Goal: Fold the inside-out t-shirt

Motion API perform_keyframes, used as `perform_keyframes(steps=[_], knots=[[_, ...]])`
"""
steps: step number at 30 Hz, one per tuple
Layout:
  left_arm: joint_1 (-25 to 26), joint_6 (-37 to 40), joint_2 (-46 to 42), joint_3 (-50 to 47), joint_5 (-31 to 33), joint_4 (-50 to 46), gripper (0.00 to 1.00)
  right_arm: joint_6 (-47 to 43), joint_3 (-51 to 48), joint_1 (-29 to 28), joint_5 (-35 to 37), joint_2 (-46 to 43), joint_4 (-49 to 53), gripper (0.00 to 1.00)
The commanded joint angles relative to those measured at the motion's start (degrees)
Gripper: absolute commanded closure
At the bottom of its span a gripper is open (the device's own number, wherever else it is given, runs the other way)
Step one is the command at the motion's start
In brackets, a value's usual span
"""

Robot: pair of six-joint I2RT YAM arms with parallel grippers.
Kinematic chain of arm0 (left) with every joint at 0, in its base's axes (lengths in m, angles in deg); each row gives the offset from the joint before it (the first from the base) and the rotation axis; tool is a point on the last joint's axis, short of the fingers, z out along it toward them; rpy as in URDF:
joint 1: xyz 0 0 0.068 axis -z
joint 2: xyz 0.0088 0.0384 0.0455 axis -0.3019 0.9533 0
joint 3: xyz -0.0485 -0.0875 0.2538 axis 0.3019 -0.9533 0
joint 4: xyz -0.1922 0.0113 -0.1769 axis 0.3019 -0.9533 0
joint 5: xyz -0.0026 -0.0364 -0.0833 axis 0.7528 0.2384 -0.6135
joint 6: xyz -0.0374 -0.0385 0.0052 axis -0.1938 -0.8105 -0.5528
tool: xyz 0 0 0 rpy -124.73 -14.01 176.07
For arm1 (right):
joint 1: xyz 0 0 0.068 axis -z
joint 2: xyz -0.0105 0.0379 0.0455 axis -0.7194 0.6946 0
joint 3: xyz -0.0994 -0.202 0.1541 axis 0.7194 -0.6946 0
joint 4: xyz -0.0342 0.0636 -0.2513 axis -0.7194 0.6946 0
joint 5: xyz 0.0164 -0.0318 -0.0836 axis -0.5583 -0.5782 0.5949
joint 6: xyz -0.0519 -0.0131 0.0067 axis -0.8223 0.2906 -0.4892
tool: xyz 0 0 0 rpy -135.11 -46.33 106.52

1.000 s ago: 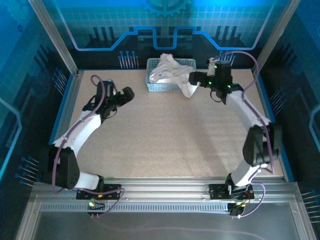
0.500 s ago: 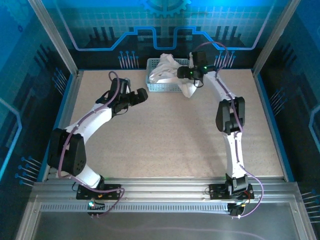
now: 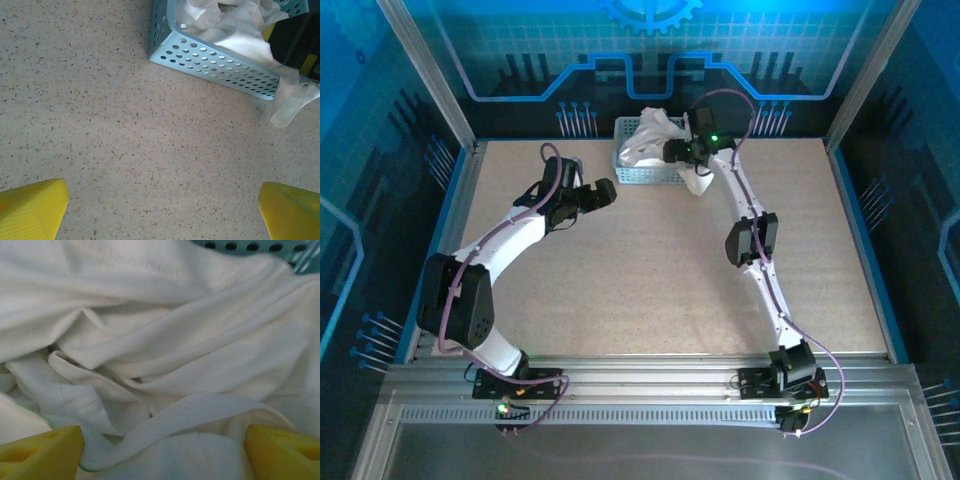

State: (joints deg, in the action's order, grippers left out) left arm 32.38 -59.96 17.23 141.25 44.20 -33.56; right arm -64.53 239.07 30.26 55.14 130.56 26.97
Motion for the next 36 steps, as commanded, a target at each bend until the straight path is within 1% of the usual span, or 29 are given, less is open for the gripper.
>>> perform_keyframes(steps=[1, 2, 5, 7, 9, 10, 12, 15, 18, 22, 27, 33, 36], knots=[[0.2, 1.9, -0.7, -0.7, 0.2, 0.1, 0.01, -0.1, 4.7, -0.4, 0.6, 3.3, 5.8, 0.14], [0.2, 1.9, -0.8, -0.8, 0.3, 0.2, 0.01, -0.1, 4.9, -0.5, 0.4, 3.8, 6.0, 0.15], [0.2, 1.8, -1.1, -1.1, 0.5, 0.2, 0.01, -0.2, 5.7, -0.5, 0.0, 5.1, 6.4, 0.25], [0.2, 1.8, -1.2, -1.1, 0.7, 0.0, 0.01, -0.2, 5.8, -0.4, -0.4, 5.1, 6.2, 0.36], [0.2, 1.8, -1.4, -1.2, 0.9, -0.2, 0.01, 0.0, 5.7, -0.4, -1.6, 4.6, 5.3, 0.52], [0.2, 1.8, -1.6, -1.2, 1.0, -0.4, 0.01, 0.3, 5.7, -0.3, -1.9, 4.1, 4.9, 0.57], [0.2, 1.8, -2.2, -1.3, 1.2, -0.7, 0.01, 0.9, 5.7, -0.2, -2.9, 2.8, 3.7, 0.72], [0.2, 1.8, -3.1, -1.4, 1.2, -1.3, 0.01, 2.3, 5.7, 0.6, -4.8, -0.3, 1.4, 0.88], [0.2, 1.8, -4.1, -1.7, 1.2, -1.8, 0.01, 4.2, 5.7, 1.5, -7.0, -4.1, -1.2, 1.0], [0.1, 1.8, -6.0, -2.4, 1.3, -2.5, 0.01, 5.6, 5.8, 2.4, -8.9, -9.5, -2.8, 1.0], [0.2, 1.6, -8.8, -3.5, 1.2, -3.2, 0.01, 5.4, 5.8, 2.7, -10.7, -17.8, -2.0, 1.0], [0.1, 1.4, -12.4, -4.4, 1.0, -4.1, 0.01, 2.7, 5.8, 1.7, -11.9, -27.5, 0.5, 1.0], [0.1, 1.4, -14.9, -4.9, 1.0, -4.9, 0.01, -0.2, 5.8, -0.1, -11.9, -32.7, 2.5, 1.0]])
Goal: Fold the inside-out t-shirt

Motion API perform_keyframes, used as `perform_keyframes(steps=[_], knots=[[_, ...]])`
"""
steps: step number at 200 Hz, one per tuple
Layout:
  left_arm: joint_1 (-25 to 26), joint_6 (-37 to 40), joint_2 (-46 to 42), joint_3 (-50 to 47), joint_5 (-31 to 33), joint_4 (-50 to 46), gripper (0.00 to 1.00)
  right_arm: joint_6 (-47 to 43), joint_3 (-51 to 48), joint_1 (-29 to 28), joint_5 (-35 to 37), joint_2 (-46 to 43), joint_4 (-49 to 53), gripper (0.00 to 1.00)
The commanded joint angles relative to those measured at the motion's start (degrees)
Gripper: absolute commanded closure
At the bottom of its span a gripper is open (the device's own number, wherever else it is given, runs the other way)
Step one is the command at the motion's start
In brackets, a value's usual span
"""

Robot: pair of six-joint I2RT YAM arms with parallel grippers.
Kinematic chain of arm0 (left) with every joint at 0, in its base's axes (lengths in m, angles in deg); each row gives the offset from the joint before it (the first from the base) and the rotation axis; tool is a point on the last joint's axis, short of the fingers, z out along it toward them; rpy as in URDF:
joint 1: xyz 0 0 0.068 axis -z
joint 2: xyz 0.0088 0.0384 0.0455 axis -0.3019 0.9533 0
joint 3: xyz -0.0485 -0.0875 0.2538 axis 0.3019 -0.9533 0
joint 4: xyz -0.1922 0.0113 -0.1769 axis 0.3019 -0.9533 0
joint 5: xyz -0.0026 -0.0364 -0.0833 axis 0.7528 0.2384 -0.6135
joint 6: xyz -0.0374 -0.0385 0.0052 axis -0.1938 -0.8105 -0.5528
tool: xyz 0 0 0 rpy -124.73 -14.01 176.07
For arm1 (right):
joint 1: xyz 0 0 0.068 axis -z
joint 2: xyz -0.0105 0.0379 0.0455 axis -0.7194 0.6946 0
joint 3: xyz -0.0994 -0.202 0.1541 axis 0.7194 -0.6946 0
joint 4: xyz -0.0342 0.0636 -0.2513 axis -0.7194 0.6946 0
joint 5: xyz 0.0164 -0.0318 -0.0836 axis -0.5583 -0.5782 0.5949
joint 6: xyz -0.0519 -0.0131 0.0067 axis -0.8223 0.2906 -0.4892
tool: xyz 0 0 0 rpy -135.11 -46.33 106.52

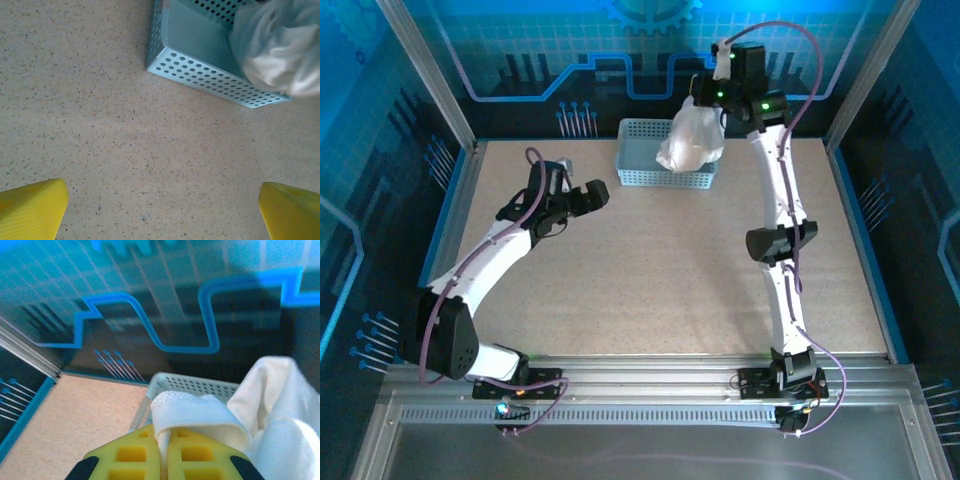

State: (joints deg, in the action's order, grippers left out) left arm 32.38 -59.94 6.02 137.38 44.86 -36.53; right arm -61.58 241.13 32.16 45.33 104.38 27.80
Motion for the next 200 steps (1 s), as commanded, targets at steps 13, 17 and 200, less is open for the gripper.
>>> perform_keyframes(steps=[13, 17, 200], knots=[[0.1, 1.5, -6.1, -1.9, 0.1, -2.5, 0.01, -6.0, 3.8, -4.1, -2.3, -11.8, 3.9, 1.0], [0.1, 1.4, -6.7, -2.1, 0.0, -2.6, 0.01, -6.7, 3.8, -4.7, -2.4, -12.8, 4.7, 1.0], [-0.3, 1.2, -20.0, -13.4, 6.9, -4.5, 0.01, -12.8, 3.8, -23.3, 13.7, 6.6, 15.2, 1.0]])
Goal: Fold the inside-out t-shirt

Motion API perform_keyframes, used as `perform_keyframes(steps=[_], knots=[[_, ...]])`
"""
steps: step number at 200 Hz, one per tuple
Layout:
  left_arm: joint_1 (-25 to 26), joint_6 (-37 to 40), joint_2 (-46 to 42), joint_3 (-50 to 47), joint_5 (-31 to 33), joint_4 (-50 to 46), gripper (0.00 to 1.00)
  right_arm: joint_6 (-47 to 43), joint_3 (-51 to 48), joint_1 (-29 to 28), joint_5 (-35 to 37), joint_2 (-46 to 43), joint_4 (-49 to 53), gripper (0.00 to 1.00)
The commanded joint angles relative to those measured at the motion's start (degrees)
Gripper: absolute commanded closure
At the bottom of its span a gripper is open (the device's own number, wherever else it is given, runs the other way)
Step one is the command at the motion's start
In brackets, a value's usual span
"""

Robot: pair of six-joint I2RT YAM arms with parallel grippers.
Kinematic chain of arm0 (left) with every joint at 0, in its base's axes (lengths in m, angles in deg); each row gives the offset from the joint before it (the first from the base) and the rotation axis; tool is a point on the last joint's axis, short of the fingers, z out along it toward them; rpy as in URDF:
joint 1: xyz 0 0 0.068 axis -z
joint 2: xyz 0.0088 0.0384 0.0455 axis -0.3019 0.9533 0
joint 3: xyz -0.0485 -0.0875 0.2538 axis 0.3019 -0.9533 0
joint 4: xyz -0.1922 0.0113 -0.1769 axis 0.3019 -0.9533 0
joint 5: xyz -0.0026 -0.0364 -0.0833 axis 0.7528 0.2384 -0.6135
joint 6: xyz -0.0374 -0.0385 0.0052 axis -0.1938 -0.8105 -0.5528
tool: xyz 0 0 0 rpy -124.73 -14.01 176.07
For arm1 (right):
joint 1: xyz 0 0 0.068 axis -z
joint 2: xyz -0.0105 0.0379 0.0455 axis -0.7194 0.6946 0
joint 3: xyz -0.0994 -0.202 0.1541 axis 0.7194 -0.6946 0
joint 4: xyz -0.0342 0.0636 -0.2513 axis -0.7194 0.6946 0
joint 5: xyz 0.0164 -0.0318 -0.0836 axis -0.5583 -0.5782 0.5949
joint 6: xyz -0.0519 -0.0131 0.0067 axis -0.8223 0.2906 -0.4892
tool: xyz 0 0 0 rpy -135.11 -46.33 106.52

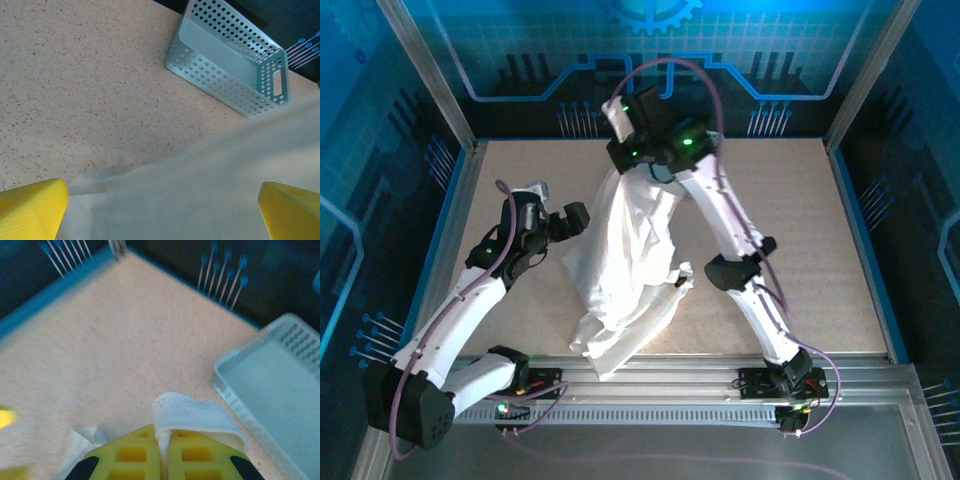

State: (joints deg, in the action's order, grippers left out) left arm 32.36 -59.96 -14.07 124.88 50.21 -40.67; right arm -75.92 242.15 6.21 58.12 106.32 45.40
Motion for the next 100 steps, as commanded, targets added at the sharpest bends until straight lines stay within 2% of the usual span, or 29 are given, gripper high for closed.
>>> perform_keyframes(steps=[1, 51, 60, 67, 90, 100], knots=[[-0.3, 1.2, 0.1, -0.9, 1.5, -0.4, 0.01, 1.5, 2.7, 2.6, 0.9, 4.6, -2.4, 1.0], [-0.1, 0.2, 7.1, -0.5, -3.3, 0.9, 0.01, 1.5, 2.7, 3.2, 0.2, 10.3, -2.2, 0.99], [0.5, 0.0, 8.8, -0.1, -3.4, -0.1, 0.01, 1.9, 2.7, 3.8, -0.2, 10.1, -2.0, 0.83], [1.1, -0.2, 10.2, 0.2, -3.7, -0.7, 0.01, 2.6, 2.7, 4.7, -0.3, 9.6, -2.0, 0.64], [4.4, 0.4, 15.1, 1.3, -2.7, -2.6, 0.01, 4.0, 2.7, 7.5, -0.2, 7.3, -1.4, 0.31], [5.8, 1.2, 17.3, 1.5, -3.0, -2.2, 0.01, 4.5, 2.7, 8.8, 0.1, 6.7, -0.6, 0.24]])
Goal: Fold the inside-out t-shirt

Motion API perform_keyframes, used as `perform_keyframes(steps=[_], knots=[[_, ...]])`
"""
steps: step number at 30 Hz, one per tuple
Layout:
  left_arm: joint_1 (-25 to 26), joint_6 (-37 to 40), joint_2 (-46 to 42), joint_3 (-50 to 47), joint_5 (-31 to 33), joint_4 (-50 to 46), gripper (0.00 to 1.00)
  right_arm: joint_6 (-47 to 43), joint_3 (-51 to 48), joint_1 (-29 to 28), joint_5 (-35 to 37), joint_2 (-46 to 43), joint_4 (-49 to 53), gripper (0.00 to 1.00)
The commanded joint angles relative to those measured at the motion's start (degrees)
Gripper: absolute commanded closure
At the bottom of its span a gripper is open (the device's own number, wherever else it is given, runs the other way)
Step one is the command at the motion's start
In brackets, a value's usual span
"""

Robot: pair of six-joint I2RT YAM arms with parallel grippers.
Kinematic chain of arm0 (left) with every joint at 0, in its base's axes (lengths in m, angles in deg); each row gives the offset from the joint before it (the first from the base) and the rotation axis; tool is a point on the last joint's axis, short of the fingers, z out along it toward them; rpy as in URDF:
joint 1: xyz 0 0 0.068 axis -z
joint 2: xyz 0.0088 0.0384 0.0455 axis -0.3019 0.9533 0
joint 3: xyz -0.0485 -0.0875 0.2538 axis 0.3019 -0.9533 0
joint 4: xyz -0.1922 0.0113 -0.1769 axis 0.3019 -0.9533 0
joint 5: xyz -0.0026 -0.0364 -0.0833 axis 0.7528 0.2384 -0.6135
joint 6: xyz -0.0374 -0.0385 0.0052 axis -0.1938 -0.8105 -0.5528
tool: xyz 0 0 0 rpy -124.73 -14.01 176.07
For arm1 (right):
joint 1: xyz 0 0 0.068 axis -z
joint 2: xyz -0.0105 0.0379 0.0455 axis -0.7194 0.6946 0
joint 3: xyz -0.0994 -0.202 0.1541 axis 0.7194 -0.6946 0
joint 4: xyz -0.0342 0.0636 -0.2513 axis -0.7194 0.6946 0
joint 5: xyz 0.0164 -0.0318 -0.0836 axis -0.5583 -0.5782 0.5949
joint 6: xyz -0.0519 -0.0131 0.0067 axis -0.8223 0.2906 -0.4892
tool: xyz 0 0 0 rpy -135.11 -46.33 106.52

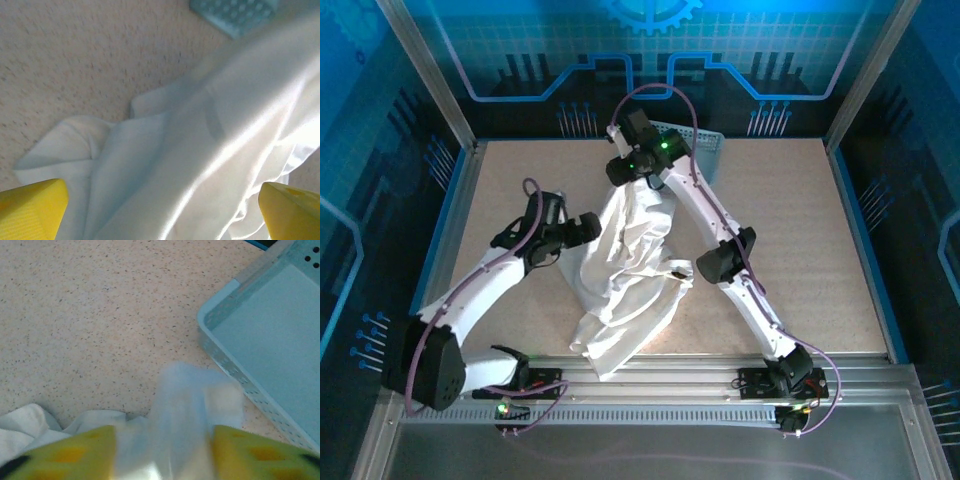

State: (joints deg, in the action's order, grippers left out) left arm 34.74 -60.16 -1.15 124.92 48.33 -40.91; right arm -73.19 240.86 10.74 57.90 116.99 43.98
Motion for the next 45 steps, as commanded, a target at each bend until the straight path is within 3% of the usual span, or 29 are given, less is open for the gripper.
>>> perform_keyframes(steps=[1, 3, 5, 9, 24, 33, 45], knots=[[3.6, 1.4, 4.7, 1.5, -1.1, -2.0, 0.01, 1.8, 4.0, 4.4, 0.4, -3.9, 0.9, 0.24], [5.4, 1.7, 8.1, 2.6, -0.5, -2.5, 0.01, 2.3, 4.0, 6.7, 0.7, -3.5, 2.4, 0.15], [6.1, 1.2, 11.7, 3.7, 0.3, -3.3, 0.01, 3.6, 4.0, 9.1, -0.1, -2.5, 3.7, 0.13], [6.2, -0.4, 16.8, 5.6, 1.4, -4.6, 0.06, 7.2, 4.0, 12.9, -2.5, 0.4, 4.6, 0.16], [6.2, -1.1, 17.4, 5.1, 2.0, -3.8, 0.29, 12.7, 4.0, 20.7, -6.2, 9.5, 3.3, 0.21], [6.2, -1.5, 17.4, 5.1, 2.1, -4.0, 0.37, 16.6, 4.0, 25.1, 4.0, 11.5, 9.1, 0.23], [6.2, -1.7, 16.7, 4.5, 2.5, -4.4, 0.4, 20.9, 4.0, 38.9, 12.5, 11.0, 16.9, 0.17]])
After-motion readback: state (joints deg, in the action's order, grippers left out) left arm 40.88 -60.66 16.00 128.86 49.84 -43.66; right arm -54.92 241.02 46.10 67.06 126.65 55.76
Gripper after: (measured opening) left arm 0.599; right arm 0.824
